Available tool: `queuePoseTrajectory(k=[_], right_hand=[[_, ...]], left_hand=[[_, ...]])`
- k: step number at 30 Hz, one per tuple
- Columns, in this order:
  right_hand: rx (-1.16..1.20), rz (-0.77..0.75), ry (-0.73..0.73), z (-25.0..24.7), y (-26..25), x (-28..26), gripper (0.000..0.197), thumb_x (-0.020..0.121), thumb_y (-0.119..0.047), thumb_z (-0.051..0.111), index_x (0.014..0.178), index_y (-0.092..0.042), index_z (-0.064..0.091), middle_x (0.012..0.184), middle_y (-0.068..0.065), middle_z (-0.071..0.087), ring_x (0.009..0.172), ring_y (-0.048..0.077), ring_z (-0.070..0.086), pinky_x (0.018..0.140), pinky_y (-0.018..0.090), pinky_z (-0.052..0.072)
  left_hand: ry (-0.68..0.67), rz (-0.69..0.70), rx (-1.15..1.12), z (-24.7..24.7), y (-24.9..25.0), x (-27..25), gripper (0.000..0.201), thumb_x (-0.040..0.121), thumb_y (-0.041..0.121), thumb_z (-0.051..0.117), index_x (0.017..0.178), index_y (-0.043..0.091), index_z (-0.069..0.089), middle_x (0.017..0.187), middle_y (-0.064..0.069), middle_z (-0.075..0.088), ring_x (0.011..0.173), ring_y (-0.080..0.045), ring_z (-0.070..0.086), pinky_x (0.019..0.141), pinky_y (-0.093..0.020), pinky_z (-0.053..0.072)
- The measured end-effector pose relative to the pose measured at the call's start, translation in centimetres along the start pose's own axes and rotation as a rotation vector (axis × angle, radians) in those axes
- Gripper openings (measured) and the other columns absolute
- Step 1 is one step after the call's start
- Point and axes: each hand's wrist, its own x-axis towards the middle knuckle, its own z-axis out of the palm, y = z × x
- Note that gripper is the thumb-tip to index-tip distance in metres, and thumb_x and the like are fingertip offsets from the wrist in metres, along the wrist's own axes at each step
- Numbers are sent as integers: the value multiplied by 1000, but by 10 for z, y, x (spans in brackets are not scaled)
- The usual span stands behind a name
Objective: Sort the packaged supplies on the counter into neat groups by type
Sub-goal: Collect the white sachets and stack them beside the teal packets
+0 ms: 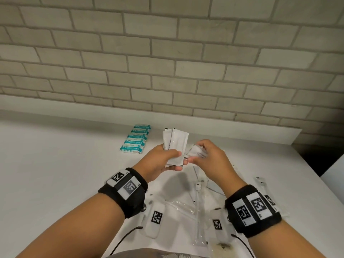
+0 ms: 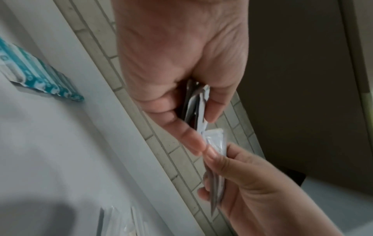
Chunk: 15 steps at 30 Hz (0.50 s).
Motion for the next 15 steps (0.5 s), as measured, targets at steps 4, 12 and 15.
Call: queuePoseTrajectory(k=[4,12,15], right_hand=[[337,5,-35,-5,-2,4,20,79,-21,77,95,-23,65,76,4,66,66,16,59,60,33,49],[428,-339,162,-17,-14,3,27,75,3,75,73,-22,67,76,-3,55,69,1,54,66,14,44],[294,-463,89,-18,-10,-3,25,72,8,76,74,-16,71,78,1,52,72,-3,55,70,8,42]], left_hand=[[-56,4,148,-1,-1,-3,28,89,10,64,117,13,62,101,-7,72,91,-21,70,71,-29,58],[8,-88,-24,-2,8,-2,38,98,44,43,118,18,61,101,-8,73,73,-13,60,61,-22,47],[23,-143,-116,-5,10,-1,45,97,48,44,120,13,61,106,-10,73,80,-16,67,65,-25,50]])
